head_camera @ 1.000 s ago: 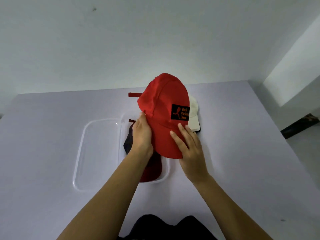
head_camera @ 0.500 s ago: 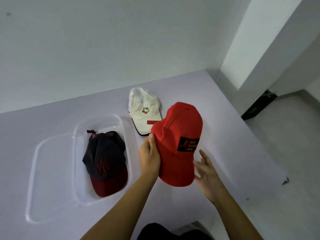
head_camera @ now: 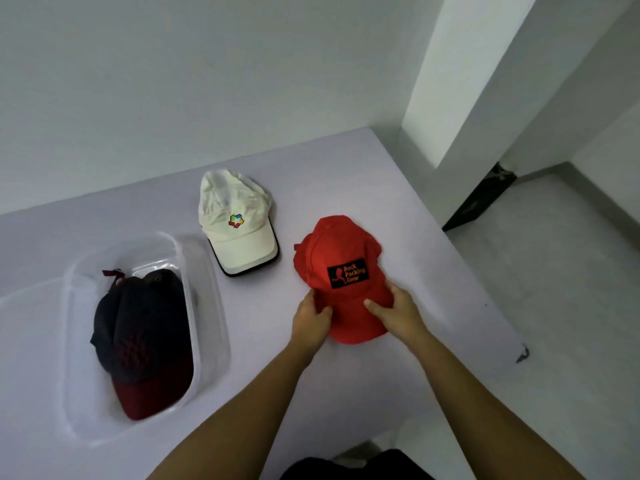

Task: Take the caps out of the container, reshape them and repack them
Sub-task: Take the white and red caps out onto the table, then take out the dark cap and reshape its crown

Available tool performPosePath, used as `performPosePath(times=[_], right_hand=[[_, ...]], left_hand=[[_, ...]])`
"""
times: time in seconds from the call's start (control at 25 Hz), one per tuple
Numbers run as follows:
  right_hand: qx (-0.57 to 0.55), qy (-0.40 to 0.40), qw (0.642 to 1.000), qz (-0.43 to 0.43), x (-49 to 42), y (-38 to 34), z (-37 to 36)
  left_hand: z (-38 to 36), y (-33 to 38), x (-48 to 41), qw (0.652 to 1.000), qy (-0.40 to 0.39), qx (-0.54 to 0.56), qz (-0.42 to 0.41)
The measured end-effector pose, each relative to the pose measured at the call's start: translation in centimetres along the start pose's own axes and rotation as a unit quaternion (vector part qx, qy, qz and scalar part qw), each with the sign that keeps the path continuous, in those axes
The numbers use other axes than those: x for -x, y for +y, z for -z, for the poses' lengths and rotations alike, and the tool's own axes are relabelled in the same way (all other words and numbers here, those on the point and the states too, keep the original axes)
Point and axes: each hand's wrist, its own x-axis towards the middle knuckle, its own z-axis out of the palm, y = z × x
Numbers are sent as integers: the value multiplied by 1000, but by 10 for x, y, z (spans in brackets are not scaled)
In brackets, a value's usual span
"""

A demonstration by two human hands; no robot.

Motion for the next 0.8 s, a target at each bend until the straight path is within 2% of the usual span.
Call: performPosePath(times=[0.12, 0.24, 0.32, 0.44, 0.56, 0.68, 0.8], right_hand=[[101, 48, 994, 10, 3, -19, -1], [112, 91, 985, 98, 30, -43, -26], [125, 82, 975, 165, 45, -58, -54], [124, 0, 962, 243, 66, -82, -108], [121, -76, 948, 285, 90, -103, -162], [154, -163, 922, 314, 113, -115, -205], [251, -260, 868, 341, 128, -122, -248]], left_hand=[[5, 11, 0, 999, 10, -42, -18], [24, 5, 9, 997, 51, -43, -26], [44, 1, 21, 995, 88, -36, -37], [89, -8, 43, 987, 149, -24, -54], [147, -26, 66, 971, 231, 17, -52], [200, -58, 79, 953, 302, 20, 6], [239, -93, 82, 950, 301, -6, 78]])
